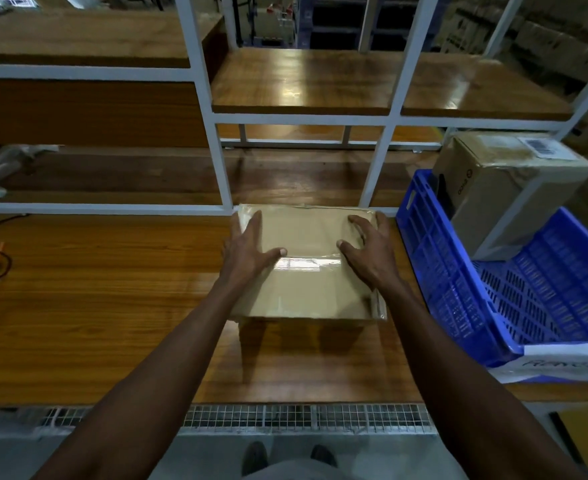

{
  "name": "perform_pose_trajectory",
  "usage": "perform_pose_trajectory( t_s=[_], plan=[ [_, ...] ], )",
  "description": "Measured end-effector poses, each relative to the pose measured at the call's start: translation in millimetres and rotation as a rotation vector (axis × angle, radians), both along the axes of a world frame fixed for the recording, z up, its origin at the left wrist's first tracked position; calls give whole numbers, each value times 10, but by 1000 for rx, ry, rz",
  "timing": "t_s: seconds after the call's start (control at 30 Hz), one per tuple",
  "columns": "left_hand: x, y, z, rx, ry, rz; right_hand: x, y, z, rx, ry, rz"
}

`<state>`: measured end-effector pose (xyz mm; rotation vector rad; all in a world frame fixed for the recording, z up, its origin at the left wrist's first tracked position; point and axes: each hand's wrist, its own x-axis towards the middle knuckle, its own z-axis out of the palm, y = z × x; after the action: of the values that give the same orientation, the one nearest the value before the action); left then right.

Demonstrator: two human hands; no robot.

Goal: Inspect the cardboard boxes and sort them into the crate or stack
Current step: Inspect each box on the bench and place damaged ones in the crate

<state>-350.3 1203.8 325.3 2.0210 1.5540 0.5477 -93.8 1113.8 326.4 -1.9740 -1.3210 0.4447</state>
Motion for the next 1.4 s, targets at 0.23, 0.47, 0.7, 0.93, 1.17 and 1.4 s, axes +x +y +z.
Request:
perform_pose_trajectory(
  t_s=[0.23,0.47,0.7,0.93,1.17,1.4],
  plan=[
    [198,147,-87,-104,77,43,12,217,-140,-168,-59,29],
    [260,152,-146,-70,209,22,-16,283,-104,-351,-289,63],
    [259,259,-137,-101,235,-27,-396,523,13,-508,-364,207],
    [474,104,-97,2,353,-179,-272,576,30,-551,-388,231],
    [415,88,-102,-9,417,-215,-312,470,229,-623,-374,271],
    [428,33,-27,-18,415,-209,-647,117,90,-645,-308,234]
  ],
)
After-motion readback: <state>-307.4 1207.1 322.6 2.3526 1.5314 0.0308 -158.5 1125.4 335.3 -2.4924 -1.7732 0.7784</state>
